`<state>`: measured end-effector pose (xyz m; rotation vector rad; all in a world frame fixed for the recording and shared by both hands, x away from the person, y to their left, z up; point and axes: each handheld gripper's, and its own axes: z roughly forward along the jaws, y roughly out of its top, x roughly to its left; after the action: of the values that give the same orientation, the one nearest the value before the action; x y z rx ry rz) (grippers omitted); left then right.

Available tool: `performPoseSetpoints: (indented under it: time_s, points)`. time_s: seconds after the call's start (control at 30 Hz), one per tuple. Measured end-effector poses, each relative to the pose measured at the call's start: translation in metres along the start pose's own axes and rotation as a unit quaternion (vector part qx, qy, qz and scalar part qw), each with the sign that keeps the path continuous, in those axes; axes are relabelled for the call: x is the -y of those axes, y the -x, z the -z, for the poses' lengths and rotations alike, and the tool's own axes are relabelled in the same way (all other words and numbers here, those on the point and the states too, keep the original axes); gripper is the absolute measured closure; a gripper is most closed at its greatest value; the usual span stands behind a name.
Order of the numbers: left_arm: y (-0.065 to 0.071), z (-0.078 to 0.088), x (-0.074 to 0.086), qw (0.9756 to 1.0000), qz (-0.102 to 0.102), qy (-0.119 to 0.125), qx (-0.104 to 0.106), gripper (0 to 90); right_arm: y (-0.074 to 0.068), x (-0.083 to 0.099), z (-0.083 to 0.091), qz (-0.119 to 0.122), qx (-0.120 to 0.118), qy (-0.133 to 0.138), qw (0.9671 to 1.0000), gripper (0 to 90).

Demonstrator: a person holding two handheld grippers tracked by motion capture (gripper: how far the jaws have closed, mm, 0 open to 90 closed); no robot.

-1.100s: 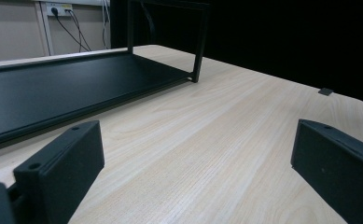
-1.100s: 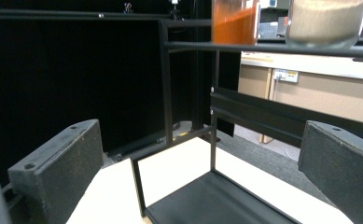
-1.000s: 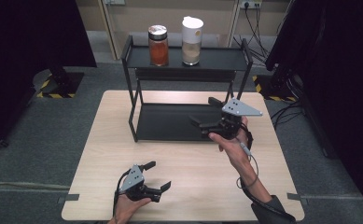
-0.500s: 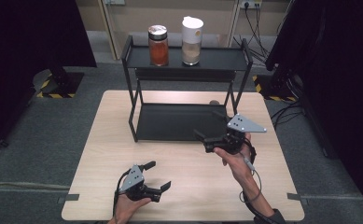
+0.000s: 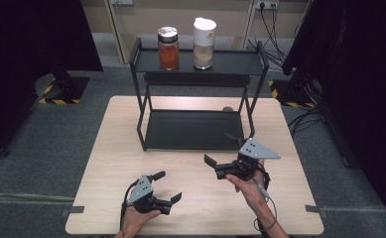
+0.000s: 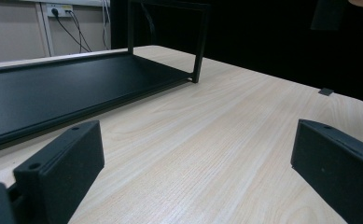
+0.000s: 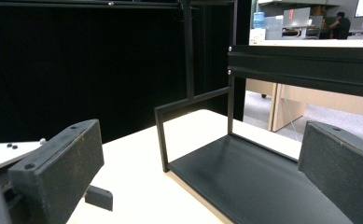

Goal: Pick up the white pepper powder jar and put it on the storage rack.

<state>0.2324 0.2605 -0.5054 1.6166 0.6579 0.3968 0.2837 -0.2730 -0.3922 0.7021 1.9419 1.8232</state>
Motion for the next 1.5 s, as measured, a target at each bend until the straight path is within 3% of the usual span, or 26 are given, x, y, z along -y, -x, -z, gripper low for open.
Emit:
performPoseSetpoints:
  time_s: [0.87, 1.17, 1.5]
  points:
    - [-0.002, 0.0, 0.001, 1.0, 0.005, 0.002, -0.006, 2.0, -0.013, 0.059, 0.006, -0.027, -0.008, -0.02, 0.9994, 0.4]
    - [-0.004, -0.001, 0.001, 0.9999, 0.009, 0.002, -0.008, 2.0, -0.013, 0.079, 0.007, -0.053, -0.017, -0.027, 0.9981, 0.5]
    - [-0.004, 0.0, 0.001, 0.9999, 0.01, 0.004, -0.013, 2.0, -0.015, 0.088, 0.004, -0.053, -0.028, -0.04, 0.9974, 0.5]
